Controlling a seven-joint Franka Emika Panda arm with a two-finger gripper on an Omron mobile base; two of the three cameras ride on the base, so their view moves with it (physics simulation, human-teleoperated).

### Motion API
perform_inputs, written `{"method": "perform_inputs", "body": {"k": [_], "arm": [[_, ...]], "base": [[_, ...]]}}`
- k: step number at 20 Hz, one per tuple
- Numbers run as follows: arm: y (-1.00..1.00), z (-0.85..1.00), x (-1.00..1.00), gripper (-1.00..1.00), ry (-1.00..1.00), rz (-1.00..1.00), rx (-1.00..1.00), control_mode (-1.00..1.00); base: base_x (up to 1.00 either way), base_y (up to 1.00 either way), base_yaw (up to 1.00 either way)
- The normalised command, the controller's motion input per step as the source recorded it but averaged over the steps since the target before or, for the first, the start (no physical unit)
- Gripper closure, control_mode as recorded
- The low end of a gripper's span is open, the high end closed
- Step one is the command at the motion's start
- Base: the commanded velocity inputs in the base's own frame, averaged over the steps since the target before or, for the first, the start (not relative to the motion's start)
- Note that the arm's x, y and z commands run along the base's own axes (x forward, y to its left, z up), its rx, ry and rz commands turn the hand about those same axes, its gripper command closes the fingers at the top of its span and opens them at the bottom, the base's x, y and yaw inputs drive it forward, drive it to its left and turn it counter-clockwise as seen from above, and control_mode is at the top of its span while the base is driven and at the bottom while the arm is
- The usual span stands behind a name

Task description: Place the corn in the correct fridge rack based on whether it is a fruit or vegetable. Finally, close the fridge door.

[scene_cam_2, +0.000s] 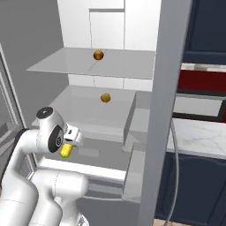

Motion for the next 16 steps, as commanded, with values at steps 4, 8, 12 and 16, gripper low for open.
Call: {"method": "perform_inputs", "body": {"k": [4,8,12,16], "arm": [[0.0,0.0,0.0,1.0,0.0,0.0,0.0,1.0],[0.0,0.0,0.0,1.0,0.0,0.0,0.0,1.0],[0.0,0.0,0.16,1.0,0.0,0.0,0.02,-1.0],[0.0,0.0,0.89,1.0,-0.04,0.0,0.08,-1.0]], "base": [[0.64,0.0,-0.03],[0.57,0.0,-0.01],[0.4,0.0,0.0],[0.0,0.0,0.0]]}}
